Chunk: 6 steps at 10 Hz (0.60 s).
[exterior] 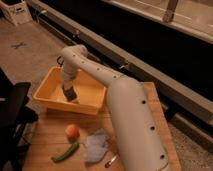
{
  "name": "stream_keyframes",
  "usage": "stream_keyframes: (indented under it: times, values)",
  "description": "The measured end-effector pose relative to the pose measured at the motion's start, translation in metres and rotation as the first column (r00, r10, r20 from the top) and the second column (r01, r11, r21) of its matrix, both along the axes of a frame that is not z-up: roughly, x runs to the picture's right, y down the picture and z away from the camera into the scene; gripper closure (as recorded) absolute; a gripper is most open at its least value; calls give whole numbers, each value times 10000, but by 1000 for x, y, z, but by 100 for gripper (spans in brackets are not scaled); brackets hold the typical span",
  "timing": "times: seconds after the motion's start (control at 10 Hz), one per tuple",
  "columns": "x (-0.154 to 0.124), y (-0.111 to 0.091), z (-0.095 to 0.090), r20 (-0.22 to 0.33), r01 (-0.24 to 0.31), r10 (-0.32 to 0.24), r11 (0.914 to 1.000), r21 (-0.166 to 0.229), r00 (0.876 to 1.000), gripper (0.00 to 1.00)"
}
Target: Wipe tray with sponge
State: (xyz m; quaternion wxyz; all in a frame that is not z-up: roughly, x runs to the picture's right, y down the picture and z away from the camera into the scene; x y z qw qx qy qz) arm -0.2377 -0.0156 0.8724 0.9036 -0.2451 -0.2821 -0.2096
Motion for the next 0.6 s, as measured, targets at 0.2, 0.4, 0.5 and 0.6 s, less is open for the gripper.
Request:
stream_keyframes:
  times: [0.2,0.4,0.5,0.6]
  values:
    - [18,12,-12,-204,-44,43,10000,-63,9998,100]
    - [56,12,-17,-654,-284,281,9996,-39,9975,100]
    - [73,8,-17,-793,-443,440,9990,-26,9959,100]
    - [79,7,-17,-848,-499,495,9988,-22,9952,100]
